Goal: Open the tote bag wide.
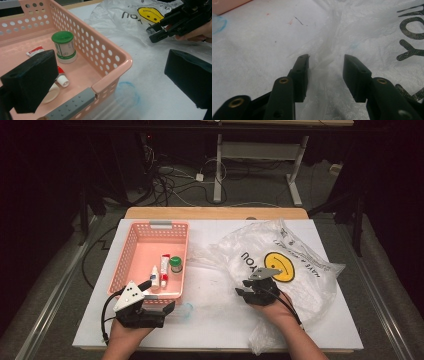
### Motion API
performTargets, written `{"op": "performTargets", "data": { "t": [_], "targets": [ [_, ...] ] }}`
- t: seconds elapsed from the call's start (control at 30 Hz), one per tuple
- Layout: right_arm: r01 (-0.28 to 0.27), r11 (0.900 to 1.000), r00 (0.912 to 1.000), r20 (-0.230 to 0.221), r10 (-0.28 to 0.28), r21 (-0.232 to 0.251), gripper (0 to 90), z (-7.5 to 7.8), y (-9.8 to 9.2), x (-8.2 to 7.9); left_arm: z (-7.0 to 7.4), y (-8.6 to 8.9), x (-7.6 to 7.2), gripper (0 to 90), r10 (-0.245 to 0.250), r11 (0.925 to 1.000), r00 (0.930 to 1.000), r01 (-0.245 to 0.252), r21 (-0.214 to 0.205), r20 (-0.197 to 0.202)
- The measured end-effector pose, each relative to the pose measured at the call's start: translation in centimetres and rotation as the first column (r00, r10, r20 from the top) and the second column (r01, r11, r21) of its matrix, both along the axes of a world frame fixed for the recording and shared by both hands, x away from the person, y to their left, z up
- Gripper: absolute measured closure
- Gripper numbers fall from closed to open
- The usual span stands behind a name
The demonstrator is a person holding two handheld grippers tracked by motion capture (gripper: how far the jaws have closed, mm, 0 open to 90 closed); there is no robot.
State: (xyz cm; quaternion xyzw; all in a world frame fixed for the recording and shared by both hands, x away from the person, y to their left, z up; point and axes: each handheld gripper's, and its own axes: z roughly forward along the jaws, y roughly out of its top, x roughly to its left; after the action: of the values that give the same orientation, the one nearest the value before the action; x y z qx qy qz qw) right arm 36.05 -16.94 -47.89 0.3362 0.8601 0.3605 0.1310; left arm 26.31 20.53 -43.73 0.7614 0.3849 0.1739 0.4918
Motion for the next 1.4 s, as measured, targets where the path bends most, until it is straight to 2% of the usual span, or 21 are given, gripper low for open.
{"op": "performTargets", "data": {
  "t": [0.07, 0.2, 0.23, 0.33, 0.6, 0.67, 0.83, 0.93, 0.97, 1.03, 1.13, 1.2, 1.33, 1.4],
  "targets": [
    [-0.018, 0.9998, 0.9998, 0.000, 0.018, 0.013, 61.6, 0.2, -0.2, -0.2, 0.0, 0.1, 0.0, 0.0, 0.001, 1.0000, 1.0000, -0.001, 0.001, 0.000],
    [-0.019, 0.9996, 0.9998, 0.007, 0.019, 0.020, 62.3, 0.5, -0.3, -0.4, -0.1, 0.1, 0.1, 0.0, -0.001, 1.0000, 1.0000, 0.001, 0.001, -0.006],
    [-0.023, 0.9996, 0.9997, 0.008, 0.023, 0.017, 65.2, 0.5, -0.4, -0.5, -0.1, 0.0, 0.1, 0.0, -0.003, 1.0000, 1.0000, 0.003, 0.002, -0.006],
    [-0.029, 0.9995, 0.9996, 0.008, 0.029, 0.011, 66.1, 0.5, -0.6, -0.6, -0.1, -0.1, 0.1, 0.0, -0.012, 0.9999, 0.9999, 0.012, 0.006, -0.009],
    [-0.001, 0.9998, 0.9998, 0.020, 0.001, -0.022, 72.2, 0.3, -0.9, -0.7, 0.0, 0.0, 0.1, 0.0, -0.011, 0.9999, 0.9999, 0.011, -0.006, -0.009],
    [0.017, 0.9998, 0.9993, 0.034, -0.016, -0.006, 73.3, 0.5, -1.1, -0.6, 0.0, 0.1, 0.0, 0.0, -0.011, 0.9999, 0.9999, 0.011, -0.009, -0.010],
    [0.020, 0.9997, 0.9992, 0.034, -0.021, 0.015, 73.2, 0.8, -1.4, -0.6, 0.0, 0.1, 0.1, 0.0, -0.011, 0.9999, 0.9999, 0.011, -0.008, -0.011],
    [0.004, 0.9990, 0.9998, 0.021, -0.005, 0.044, 72.1, 0.8, -1.4, -0.5, 0.0, 0.1, 0.0, 0.0, -0.013, 0.9999, 0.9999, 0.013, -0.004, -0.006],
    [-0.002, 0.9989, 0.9996, 0.030, 0.001, 0.046, 72.1, 0.9, -1.3, -0.6, 0.1, 0.1, 0.0, 0.0, -0.012, 0.9999, 0.9999, 0.012, -0.004, -0.004],
    [-0.006, 0.9994, 0.9995, 0.032, 0.005, 0.035, 71.2, 0.9, -1.0, -0.6, 0.1, 0.1, 0.0, 0.0, -0.012, 0.9999, 0.9999, 0.012, -0.002, -0.003],
    [-0.016, 0.9990, 0.9997, 0.020, 0.017, -0.041, 70.2, 0.1, -0.3, -0.5, 0.0, 0.0, 0.0, 0.0, -0.012, 0.9999, 0.9999, 0.012, -0.002, -0.005],
    [-0.016, 0.9981, 0.9997, 0.018, 0.017, -0.059, 69.3, 0.1, -0.2, -0.5, 0.1, 0.0, 0.0, 0.0, -0.013, 0.9999, 0.9999, 0.013, -0.001, -0.004],
    [-0.014, 0.9979, 0.9999, 0.000, 0.014, -0.063, 66.8, 0.0, -0.2, -0.6, 0.0, 0.0, 0.0, 0.0, -0.013, 0.9999, 0.9999, 0.013, -0.001, -0.008],
    [-0.016, 0.9967, 0.9999, -0.003, 0.016, -0.079, 68.8, 0.0, -0.3, -0.6, -0.1, 0.0, 0.0, 0.0, -0.015, 0.9999, 0.9998, 0.015, 0.001, -0.008]
  ]
}}
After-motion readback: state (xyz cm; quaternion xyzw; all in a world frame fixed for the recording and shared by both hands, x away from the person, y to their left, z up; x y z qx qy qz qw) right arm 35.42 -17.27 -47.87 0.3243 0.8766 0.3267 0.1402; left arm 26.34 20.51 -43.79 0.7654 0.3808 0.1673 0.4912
